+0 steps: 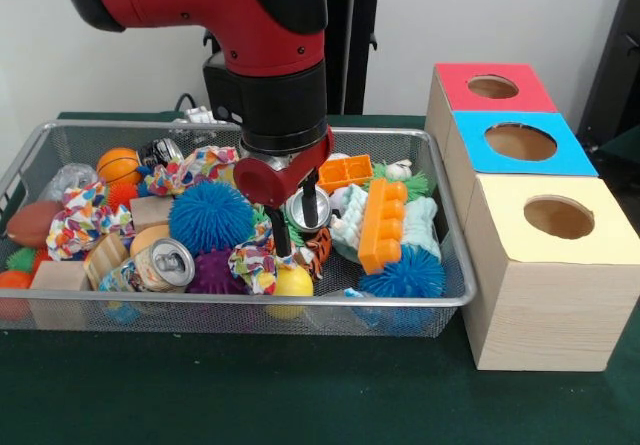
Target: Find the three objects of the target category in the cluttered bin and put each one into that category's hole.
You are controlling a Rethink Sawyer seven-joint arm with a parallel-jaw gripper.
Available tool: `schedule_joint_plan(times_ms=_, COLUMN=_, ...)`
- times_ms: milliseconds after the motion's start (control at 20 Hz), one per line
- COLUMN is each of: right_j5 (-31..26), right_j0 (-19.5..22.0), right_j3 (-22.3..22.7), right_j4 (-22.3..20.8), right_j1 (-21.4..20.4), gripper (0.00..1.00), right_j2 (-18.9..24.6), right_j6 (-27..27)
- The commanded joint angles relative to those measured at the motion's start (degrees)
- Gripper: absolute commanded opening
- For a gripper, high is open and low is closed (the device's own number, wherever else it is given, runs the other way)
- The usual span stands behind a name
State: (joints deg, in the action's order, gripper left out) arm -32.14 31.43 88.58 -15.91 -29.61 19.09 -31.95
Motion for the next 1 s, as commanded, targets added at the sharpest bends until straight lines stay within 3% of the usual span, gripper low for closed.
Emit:
schedule_joint_plan(times_ms=50, right_j5=2.6, right_j0=1.3, right_j3=0.8, right_j4=-0.7, right_j1=2.6, gripper=1.00, right_j2=0.3, right_j6=-9.6)
schedule_joint_plan(times_ms=600, right_j5=-1.0, right_j0=-0.3, right_j3=-0.7, right_j4=-2.0, right_j1=2.5, gripper=1.00, right_j2=-2.0, right_j6=-8.8)
schedule_joint_plan(times_ms=1000, right_j5=-1.6, right_j0=0.4, right_j3=2.1, right_j4=0.1, right_j1=2.0, gripper=1.00, right_j2=-0.3, right_j6=-9.3)
